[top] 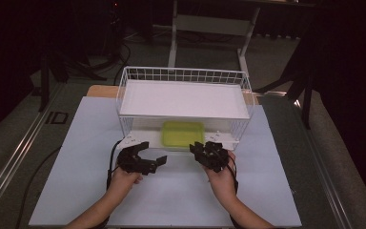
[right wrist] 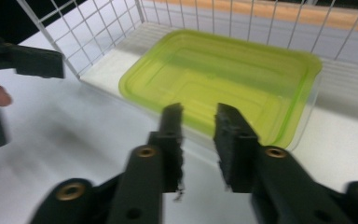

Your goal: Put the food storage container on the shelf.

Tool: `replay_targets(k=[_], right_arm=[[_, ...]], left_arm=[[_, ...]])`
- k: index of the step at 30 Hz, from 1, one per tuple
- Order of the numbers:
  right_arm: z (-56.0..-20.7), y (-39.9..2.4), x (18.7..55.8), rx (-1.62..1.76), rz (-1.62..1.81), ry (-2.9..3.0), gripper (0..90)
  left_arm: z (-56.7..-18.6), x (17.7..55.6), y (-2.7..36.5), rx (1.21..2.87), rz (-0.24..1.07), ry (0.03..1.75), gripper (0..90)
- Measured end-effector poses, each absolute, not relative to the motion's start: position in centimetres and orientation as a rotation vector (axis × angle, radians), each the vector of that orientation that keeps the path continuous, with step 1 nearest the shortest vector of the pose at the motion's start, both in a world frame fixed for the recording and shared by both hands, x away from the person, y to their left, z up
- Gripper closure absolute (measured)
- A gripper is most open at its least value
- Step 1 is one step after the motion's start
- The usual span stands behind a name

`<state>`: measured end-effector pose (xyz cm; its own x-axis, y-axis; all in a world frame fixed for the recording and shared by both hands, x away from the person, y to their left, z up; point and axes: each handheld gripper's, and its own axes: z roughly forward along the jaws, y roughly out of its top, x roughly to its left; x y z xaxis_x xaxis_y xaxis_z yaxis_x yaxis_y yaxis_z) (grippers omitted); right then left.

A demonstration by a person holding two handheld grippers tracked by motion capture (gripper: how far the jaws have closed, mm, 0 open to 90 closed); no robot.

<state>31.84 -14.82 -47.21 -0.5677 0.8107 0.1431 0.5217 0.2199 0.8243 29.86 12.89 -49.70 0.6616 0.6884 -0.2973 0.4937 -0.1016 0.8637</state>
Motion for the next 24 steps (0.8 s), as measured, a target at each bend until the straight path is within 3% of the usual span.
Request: replay_targets(k=[1, 2, 10, 24], right_arm=[[-47.3, -14.7, 31.7, 1.242, 1.268, 2.19, 79.1], [-47.6, -14.5, 31.7, 1.214, 1.256, 2.24, 90.0], [-49.1, -13.3, 31.3, 1.183, 1.186, 2.315, 90.0], [-51.3, -12.0, 33.5, 1.221, 1.146, 2.315, 90.0]], left_arm=[[-49.6, 29.4, 13.0, 1.759, 0.213, 0.946, 1.9], [-49.6, 29.1, 13.1, 1.761, 0.214, 0.936, 1.9], [-50.4, 26.4, 13.7, 1.783, 0.227, 0.9, 1.9], [-50.8, 26.3, 14.2, 1.781, 0.287, 0.89, 1.8]])
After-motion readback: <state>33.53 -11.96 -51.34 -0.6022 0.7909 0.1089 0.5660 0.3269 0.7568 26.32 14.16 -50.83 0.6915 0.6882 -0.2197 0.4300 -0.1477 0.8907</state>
